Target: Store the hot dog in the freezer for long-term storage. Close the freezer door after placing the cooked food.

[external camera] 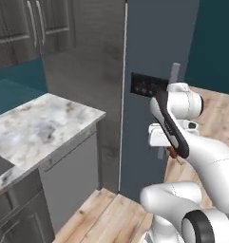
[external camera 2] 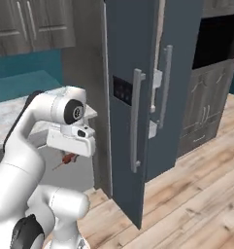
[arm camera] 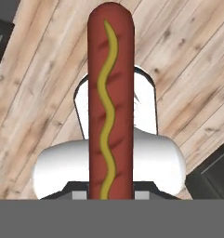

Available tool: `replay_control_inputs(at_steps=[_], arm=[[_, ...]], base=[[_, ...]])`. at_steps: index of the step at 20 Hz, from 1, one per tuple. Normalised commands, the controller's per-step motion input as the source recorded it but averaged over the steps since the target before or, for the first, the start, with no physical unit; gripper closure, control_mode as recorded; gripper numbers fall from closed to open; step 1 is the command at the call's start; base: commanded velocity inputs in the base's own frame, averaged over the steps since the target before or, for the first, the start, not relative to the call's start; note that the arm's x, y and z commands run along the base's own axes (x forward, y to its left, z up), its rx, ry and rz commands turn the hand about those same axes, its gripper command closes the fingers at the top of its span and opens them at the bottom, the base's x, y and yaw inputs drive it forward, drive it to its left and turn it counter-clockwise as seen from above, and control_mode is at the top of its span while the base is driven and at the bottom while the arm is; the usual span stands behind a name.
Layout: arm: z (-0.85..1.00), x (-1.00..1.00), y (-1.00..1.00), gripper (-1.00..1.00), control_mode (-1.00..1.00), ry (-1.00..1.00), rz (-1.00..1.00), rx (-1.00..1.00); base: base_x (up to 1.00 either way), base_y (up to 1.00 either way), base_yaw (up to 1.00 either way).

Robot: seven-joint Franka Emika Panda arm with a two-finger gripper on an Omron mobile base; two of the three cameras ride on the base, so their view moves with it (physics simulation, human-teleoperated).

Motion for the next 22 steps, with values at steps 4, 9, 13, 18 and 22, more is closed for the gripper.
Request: replay_control_inputs(at_steps=[4, 9, 13, 18, 22], arm=[[0.00, 0.00, 0.00, 1.00, 1.00, 0.00, 0.00, 0.00], [0.00, 0.00, 0.00, 1.00, 1.00, 0.00, 0.00, 0.00], [0.00, 0.00, 0.00, 1.00, 1.00, 0.00, 0.00, 0.00], [0.00, 0.00, 0.00, 1.00, 1.00, 0.00, 0.00, 0.00], [0.00, 0.00, 0.00, 1.00, 1.00, 0.00, 0.00, 0.00]], base=[[-0.29, -0.11, -0.72], [-0.12, -0.33, -0.77], [0.11, -0.34, -0.72], [0.65, -0.21, -0.33], [0.58, -0.19, 0.00]])
